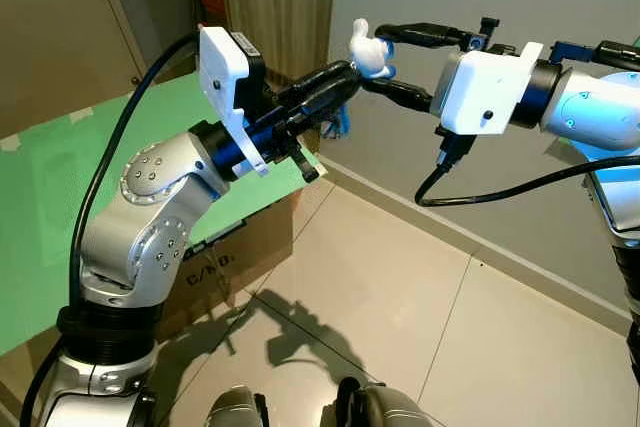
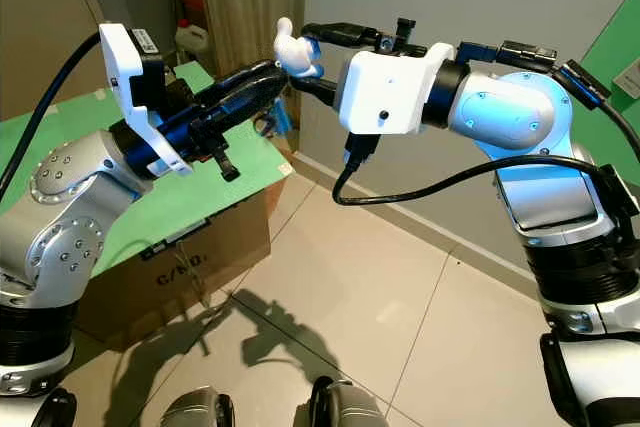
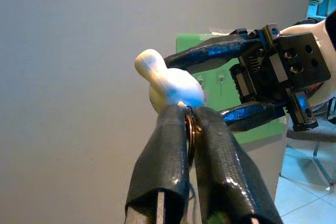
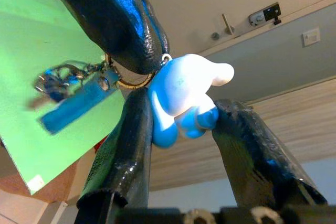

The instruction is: Hang keys on a hook

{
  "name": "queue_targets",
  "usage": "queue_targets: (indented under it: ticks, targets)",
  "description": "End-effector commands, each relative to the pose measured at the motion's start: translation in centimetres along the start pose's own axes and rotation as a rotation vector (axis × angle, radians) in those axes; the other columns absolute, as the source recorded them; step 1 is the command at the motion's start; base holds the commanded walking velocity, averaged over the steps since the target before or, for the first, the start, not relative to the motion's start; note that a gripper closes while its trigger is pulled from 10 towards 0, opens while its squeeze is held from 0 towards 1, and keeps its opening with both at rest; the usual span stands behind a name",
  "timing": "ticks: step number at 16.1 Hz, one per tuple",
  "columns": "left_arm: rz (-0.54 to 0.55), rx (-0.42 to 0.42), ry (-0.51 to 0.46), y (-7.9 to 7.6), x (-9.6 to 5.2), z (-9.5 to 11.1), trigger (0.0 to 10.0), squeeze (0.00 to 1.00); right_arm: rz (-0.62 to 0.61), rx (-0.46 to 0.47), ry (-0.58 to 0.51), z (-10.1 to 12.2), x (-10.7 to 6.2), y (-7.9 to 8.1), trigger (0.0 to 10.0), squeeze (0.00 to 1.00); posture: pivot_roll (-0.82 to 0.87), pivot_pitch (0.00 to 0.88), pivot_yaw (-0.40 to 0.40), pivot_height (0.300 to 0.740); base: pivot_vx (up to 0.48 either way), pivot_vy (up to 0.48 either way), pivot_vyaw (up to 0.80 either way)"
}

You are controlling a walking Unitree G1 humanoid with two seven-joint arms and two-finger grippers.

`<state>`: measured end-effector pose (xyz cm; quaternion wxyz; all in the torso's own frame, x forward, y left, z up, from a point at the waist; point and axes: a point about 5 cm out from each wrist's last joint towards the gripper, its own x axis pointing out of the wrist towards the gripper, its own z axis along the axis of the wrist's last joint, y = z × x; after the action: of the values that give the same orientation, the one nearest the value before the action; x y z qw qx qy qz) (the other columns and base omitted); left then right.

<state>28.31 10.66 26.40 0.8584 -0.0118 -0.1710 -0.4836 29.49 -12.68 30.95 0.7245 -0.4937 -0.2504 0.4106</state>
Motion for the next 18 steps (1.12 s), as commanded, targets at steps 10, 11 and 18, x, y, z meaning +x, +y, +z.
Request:
queue_targets:
  ticks: [10, 11, 18]
  targets:
    - [-0.027, -0.056, -0.071, -0.6, -0.1, 1.1, 0.0, 0.0, -0.045, 0.025, 0.039, -0.2, 0.0, -0.5, 10.0, 1.0, 0.04, 0.14, -0.025, 0.74, 0.0, 0.0, 0.0]
    - [-0.043, -0.087, -0.095, -0.8, -0.1, 1.3, 0.0, 0.0, -0.057, 0.014, 0.053, -0.4, -0.1, -0.6, 10.0, 1.0, 0.04, 0.14, -0.025, 0.74, 0.0, 0.0, 0.0]
    - [-0.233, -0.641, -0.588, -1.4, -1.1, 4.7, 0.0, 0.0, -0.154, -0.013, 0.277, -3.9, -1.7, -0.7, 10.0, 0.57, 0.05, 0.121, -0.019, 0.74, 0.0, 0.0, 0.0]
